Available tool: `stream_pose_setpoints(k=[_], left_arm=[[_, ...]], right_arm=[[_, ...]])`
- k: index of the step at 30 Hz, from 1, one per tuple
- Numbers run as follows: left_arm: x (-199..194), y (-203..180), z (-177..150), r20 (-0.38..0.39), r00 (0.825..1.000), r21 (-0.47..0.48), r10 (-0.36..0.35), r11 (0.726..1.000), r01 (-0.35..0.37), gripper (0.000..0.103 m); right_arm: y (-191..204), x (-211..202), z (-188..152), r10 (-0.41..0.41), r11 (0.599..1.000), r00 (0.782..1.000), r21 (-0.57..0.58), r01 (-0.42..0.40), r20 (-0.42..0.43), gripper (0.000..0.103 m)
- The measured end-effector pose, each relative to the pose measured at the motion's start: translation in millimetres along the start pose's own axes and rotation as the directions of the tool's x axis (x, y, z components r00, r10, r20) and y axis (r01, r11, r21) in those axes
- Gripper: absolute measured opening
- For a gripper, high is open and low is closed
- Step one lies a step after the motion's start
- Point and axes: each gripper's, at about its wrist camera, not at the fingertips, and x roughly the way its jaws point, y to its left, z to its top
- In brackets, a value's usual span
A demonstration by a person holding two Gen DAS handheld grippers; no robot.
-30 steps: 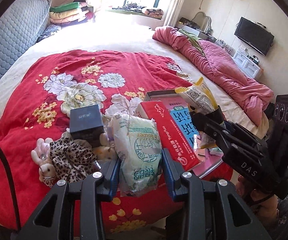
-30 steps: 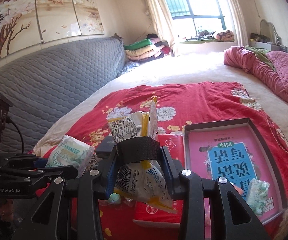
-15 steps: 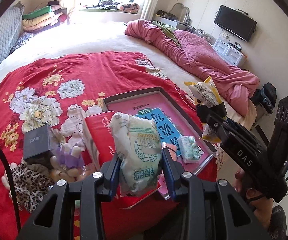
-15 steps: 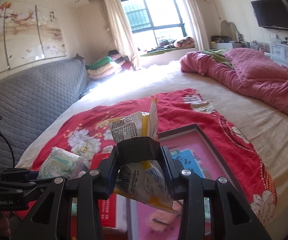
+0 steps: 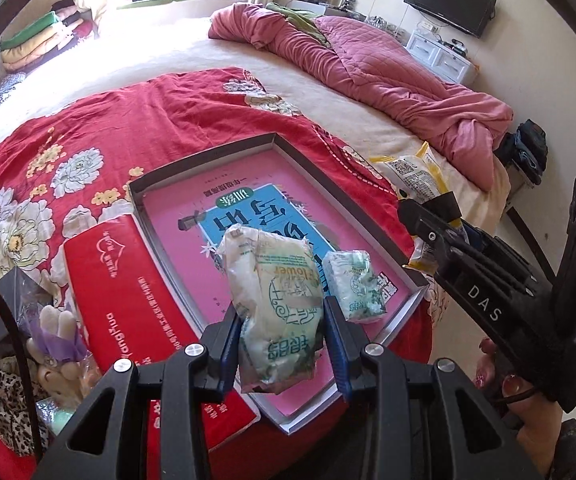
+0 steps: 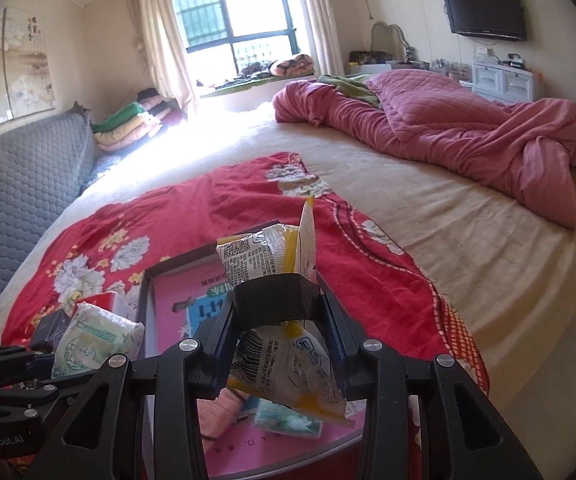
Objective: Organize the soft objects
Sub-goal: 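Carry the wipe pack and snack bag over the pink tray with both grippers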
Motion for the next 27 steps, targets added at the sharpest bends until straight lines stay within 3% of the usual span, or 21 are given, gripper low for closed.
stream_pose_setpoints(k=[12, 27], left_arm=[[41, -15, 1, -0.067, 0.998, 0.02, -0.006, 1.0, 0.007, 0.039], [65, -16, -4, -0.113, 0.993, 0.001, -0.016, 1.0, 0.016, 0.039]], right_arm=[[-24, 39, -24, -0.124, 0.992, 0.983, -0.038, 0.12, -0.135, 0.041], [-20, 72, -36, -0.084, 0.995, 0.97, -0.069, 0.07, -0.229, 0.042]])
